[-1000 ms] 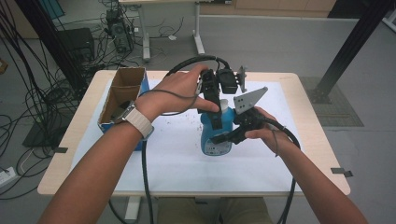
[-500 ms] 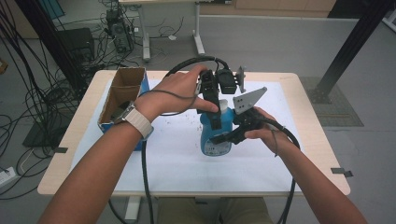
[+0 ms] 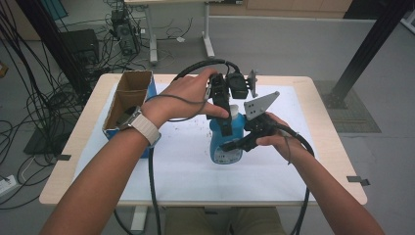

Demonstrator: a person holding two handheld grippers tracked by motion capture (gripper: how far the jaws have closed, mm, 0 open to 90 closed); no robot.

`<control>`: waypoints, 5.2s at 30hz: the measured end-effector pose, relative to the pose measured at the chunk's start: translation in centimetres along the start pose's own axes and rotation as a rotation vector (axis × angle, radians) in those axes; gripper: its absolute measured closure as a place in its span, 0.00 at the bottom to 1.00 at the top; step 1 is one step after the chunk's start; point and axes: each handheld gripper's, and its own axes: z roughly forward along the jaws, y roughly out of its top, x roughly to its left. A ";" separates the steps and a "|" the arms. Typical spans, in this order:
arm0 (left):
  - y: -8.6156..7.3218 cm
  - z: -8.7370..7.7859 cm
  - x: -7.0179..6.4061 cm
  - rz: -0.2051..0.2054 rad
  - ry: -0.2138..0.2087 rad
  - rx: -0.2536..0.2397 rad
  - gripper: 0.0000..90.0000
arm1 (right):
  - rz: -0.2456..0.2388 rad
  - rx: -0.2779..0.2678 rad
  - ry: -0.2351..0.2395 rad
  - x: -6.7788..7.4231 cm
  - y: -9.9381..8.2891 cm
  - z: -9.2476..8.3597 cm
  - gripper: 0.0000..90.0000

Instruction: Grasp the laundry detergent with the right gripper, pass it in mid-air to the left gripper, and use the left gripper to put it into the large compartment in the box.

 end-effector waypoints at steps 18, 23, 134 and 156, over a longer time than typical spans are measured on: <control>0.4 0.4 -0.2 0.010 -0.001 0.001 0.07 | 0.004 0.000 0.002 0.1 0.1 0.0 0.48; 0.6 0.8 -0.2 0.015 -0.002 0.005 0.08 | 0.001 0.001 0.004 0.1 0.1 0.0 0.48; 1.0 2.8 -0.5 0.023 -0.049 0.064 0.41 | 0.005 0.019 0.023 0.7 0.2 0.0 0.48; 1.0 2.7 -0.6 0.022 -0.050 0.064 0.41 | 0.005 0.020 0.021 0.8 0.3 0.0 0.48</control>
